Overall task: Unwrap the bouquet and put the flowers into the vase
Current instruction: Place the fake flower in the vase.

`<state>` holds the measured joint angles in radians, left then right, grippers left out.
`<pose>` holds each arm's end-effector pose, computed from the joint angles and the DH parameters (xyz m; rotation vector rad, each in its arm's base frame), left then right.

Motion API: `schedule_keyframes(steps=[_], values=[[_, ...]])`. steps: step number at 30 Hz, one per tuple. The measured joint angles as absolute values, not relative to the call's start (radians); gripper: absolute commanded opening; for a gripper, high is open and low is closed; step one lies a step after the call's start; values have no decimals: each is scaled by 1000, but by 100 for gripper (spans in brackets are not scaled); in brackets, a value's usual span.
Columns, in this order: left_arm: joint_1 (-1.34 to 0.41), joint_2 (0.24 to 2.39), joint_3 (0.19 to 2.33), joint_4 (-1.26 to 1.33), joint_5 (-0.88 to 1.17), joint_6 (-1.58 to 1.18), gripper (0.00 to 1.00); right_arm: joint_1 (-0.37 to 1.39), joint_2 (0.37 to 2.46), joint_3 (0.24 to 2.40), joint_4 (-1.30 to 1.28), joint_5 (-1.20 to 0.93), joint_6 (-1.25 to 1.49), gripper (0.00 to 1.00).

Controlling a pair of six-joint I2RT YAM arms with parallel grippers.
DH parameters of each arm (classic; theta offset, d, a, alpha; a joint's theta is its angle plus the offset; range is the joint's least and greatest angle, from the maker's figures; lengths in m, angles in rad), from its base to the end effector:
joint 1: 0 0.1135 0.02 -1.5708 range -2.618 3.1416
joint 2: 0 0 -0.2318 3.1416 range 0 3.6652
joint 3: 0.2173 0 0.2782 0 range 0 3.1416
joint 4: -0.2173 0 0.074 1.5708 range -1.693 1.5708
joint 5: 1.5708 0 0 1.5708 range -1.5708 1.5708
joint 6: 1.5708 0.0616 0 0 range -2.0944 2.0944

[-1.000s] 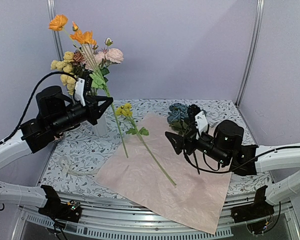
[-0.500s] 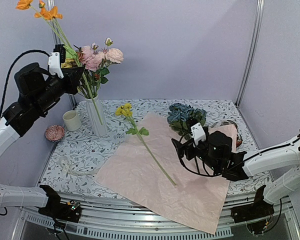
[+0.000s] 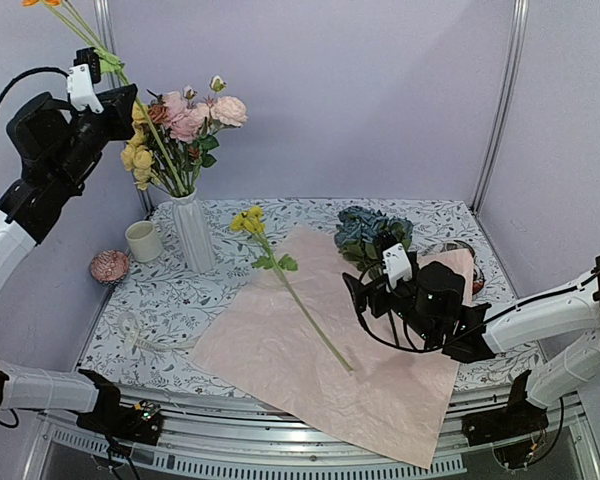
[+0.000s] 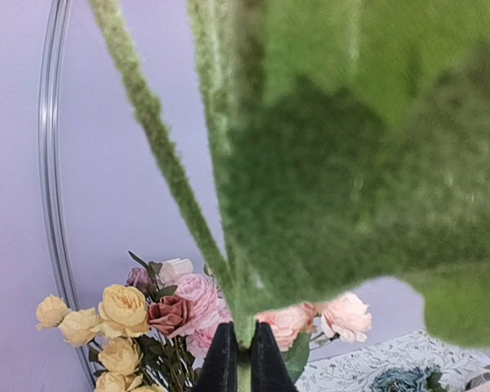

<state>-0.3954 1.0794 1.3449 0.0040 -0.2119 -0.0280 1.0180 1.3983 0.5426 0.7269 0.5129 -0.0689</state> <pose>0.2693 -0.0984 0.4828 0.0588 1.3094 -0.2234 0.1991 0.2652 0.1597 -0.5269 1.6063 0.2773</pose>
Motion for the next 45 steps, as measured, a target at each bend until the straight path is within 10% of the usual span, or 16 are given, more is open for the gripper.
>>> schedule_keyframes(steps=[23,29,45], values=[[-193,1385,1430,-70,-41,-140,0,1018,1410,543,731,514,-78,99],[-185,1523,1527,-228,-45,-159,66,1018,1420,543,732,514,-84,99],[-182,1357,1403,-418,39,-267,75,1018,1466,563,715,491,-86,99]])
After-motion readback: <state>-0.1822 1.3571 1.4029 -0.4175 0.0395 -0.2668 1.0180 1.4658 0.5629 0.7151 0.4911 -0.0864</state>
